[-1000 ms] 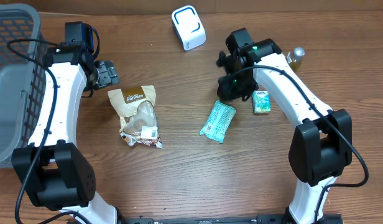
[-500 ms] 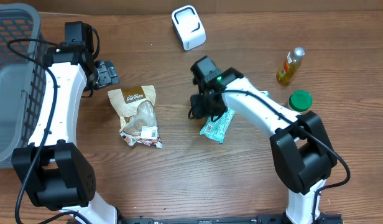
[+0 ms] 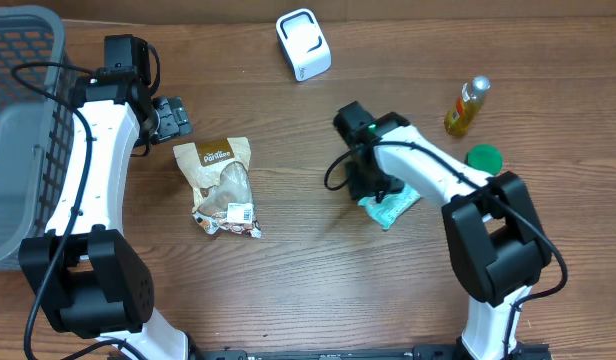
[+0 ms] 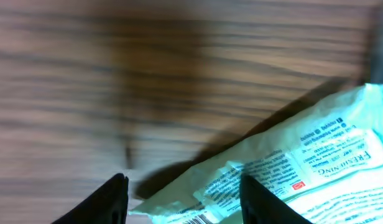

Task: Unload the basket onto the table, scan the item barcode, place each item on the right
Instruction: 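Open the right gripper and move it over the snack pouch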

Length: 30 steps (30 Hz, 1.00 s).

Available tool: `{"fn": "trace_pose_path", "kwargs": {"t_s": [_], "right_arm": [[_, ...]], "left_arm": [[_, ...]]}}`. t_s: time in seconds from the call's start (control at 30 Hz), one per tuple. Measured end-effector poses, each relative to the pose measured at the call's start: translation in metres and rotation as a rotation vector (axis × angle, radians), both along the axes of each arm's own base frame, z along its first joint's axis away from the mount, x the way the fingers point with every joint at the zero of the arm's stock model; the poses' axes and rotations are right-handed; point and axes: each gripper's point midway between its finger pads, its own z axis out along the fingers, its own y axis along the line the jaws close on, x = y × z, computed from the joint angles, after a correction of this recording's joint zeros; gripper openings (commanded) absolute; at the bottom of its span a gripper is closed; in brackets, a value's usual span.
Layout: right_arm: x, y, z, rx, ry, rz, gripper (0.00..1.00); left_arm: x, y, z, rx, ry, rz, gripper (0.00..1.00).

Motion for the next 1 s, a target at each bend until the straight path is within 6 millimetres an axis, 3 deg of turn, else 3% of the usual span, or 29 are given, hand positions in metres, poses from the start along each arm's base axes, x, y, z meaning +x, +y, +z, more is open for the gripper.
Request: {"fn": "trace_pose_path", "kwargs": {"t_s": [0.1,0.23,0.37,0.4,0.57,0.67,0.8,1.0], "right_arm": [[0.003,-0.017,0.000,-0.021,0.008,-0.038,0.58],[0.004,-0.025,0.002,-0.020,0.021,-0.055,0.67],[0.022,0.016,0.024,0.159,-0.007,-0.029,0.84],[0.032,0.034,0.030,0.239,-0.039,-0.017,1.00],[0.048,0.111,0.052,0.552,-0.111,0.090,1.00],[0.048,0.136,0.062,0.638,-0.132,0.142,1.00],[0.046,0.155,0.069,0.696,-0.148,0.185,1.00],[0.046,0.157,0.070,0.709,-0.145,0.190,1.00]], "left_arm": [[0.000,0.000,0.000,0.000,0.000,0.000,1.00],[0.000,0.000,0.000,0.000,0.000,0.000,1.00],[0.000,0.000,0.000,0.000,0.000,0.000,0.99],[0.000,0.000,0.000,0.000,0.000,0.000,1.00],[0.000,0.000,0.000,0.000,0.000,0.000,1.00],[0.000,0.000,0.000,0.000,0.000,0.000,0.99],[0.000,0.000,0.000,0.000,0.000,0.000,0.99],[0.000,0.000,0.000,0.000,0.000,0.000,1.00]]}}
